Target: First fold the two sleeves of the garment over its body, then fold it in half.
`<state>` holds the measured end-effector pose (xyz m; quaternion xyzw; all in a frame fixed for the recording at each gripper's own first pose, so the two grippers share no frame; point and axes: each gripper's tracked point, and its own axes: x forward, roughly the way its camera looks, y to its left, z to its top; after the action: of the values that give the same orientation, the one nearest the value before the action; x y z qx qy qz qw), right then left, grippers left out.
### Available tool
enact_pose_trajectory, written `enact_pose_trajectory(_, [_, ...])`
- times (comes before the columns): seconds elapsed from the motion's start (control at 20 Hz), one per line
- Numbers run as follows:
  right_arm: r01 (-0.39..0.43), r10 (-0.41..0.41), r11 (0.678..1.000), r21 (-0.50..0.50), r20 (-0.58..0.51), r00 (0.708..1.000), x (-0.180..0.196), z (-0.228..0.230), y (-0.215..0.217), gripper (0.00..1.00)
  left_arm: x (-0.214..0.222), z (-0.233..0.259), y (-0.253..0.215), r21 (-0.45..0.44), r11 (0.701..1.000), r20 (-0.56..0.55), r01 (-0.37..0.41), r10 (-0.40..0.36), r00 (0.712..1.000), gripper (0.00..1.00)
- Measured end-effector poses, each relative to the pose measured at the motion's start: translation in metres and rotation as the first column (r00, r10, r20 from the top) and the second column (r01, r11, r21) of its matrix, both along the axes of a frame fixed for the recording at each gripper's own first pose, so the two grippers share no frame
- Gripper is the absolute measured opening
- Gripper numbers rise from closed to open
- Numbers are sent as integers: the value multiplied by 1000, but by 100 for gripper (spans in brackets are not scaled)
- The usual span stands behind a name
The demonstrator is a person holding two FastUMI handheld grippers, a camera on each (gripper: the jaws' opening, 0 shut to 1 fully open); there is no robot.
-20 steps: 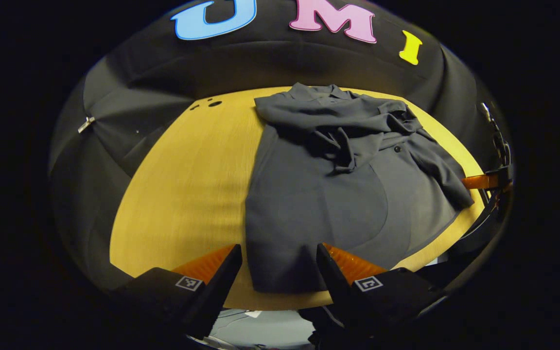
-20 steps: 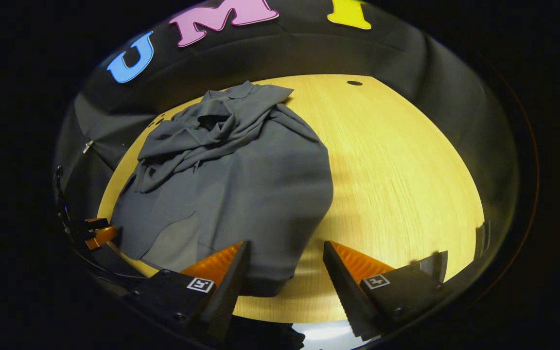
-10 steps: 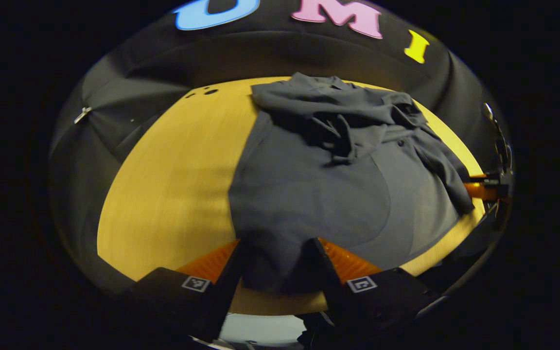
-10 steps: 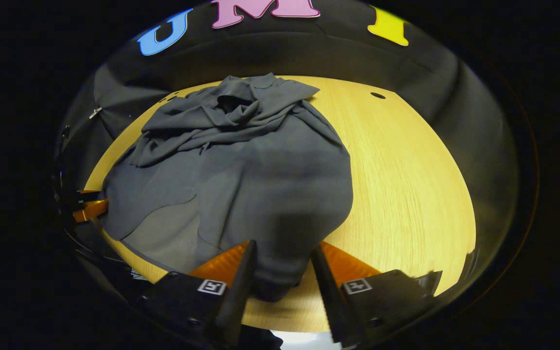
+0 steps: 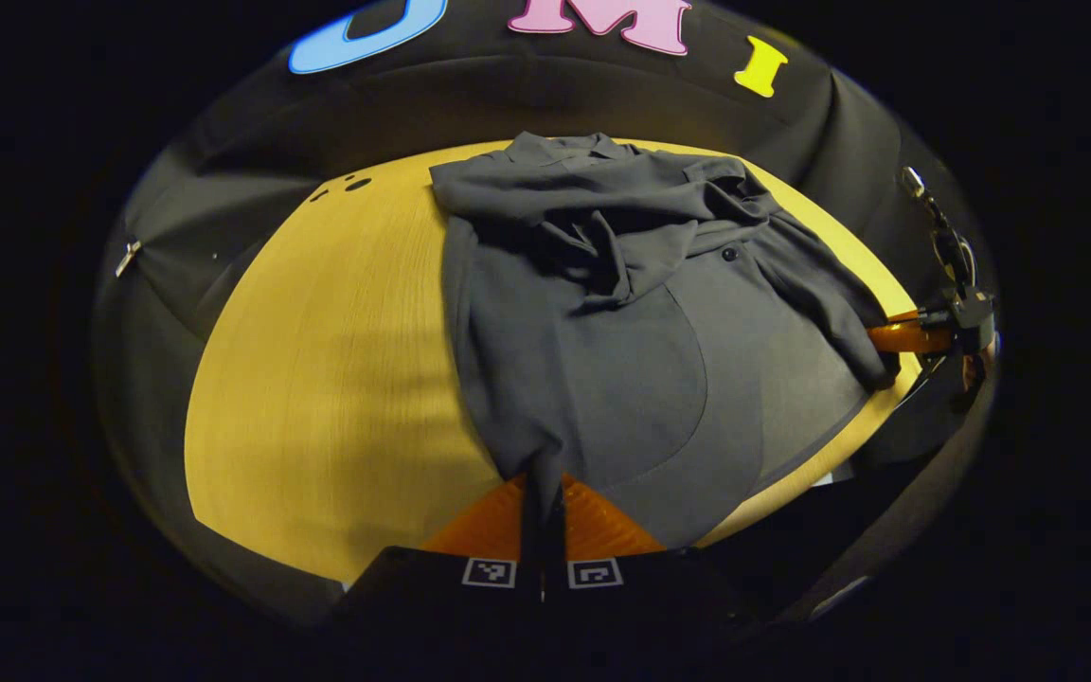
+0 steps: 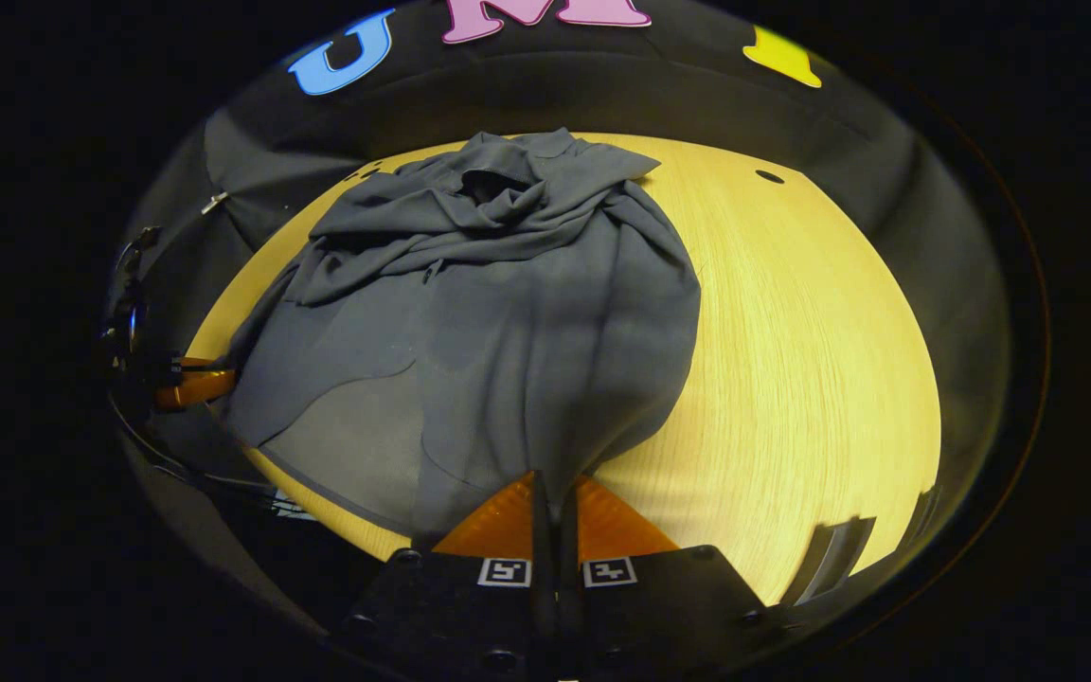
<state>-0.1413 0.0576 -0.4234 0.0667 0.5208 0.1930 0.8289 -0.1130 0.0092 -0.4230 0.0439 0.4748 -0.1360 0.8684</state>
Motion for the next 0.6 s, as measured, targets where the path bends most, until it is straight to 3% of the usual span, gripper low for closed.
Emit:
enact_pose_trajectory(0.2, [26,-24,999,48,-34,999,9,4,-6,5,-32,9,5,-57,997,-65,-53,49,997,6])
enact_pose_trajectory(0.4, [39,-40,997,62,20,999,21,33,-10,5,-17,36,0,-98,992,-40,-82,78,996,6])
enact_pose_trajectory(0.6, [83,-97,989,121,118,988,58,81,-17,5,9,79,2,-173,976,26,-130,136,990,2])
